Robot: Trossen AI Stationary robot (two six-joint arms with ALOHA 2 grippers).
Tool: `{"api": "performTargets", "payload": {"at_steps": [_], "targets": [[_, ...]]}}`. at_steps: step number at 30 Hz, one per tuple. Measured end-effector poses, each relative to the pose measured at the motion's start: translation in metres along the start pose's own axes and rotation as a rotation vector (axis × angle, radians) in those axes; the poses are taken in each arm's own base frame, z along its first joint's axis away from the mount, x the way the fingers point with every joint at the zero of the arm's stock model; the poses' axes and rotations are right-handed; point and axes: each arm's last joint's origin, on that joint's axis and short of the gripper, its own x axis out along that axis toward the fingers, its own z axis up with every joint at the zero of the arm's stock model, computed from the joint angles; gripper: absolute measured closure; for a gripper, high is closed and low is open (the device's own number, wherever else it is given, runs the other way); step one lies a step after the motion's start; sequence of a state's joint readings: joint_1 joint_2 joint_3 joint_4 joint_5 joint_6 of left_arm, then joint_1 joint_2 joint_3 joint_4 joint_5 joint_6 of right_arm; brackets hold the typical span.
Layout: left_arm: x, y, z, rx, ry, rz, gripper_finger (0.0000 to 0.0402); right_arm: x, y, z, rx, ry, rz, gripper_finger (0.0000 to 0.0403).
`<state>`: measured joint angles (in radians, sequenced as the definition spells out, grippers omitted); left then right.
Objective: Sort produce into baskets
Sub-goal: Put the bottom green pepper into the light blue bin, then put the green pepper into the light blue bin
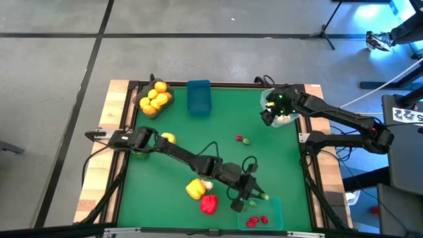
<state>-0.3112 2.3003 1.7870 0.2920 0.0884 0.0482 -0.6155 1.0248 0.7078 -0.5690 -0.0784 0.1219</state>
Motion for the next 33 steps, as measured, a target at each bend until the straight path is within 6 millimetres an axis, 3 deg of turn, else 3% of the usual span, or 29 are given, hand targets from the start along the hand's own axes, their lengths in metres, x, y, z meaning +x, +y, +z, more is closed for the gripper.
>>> {"api": "performTargets", "payload": {"at_steps": [7,17,26,33], "targets": [[0.002,-0.019,-0.003,-0.081,0.025,-0.039,0.0305,0.000,0.000,0.000,0.000,0.000,0.001,0.0159],[0.002,-0.023,-0.002,-0.260,0.028,0.020,0.0211,0.000,0.000,-0.001,0.000,0.007,0.018,0.0159],[-0.028,0.039,-0.002,-0.360,0.223,0.553,0.0206,0.000,0.000,-0.001,0.003,0.013,0.017,0.0159],[-0.042,0.092,-0.013,-0.222,0.329,0.622,0.0209,0.000,0.000,-0.001,0.006,0.013,0.018,0.0159]]}}
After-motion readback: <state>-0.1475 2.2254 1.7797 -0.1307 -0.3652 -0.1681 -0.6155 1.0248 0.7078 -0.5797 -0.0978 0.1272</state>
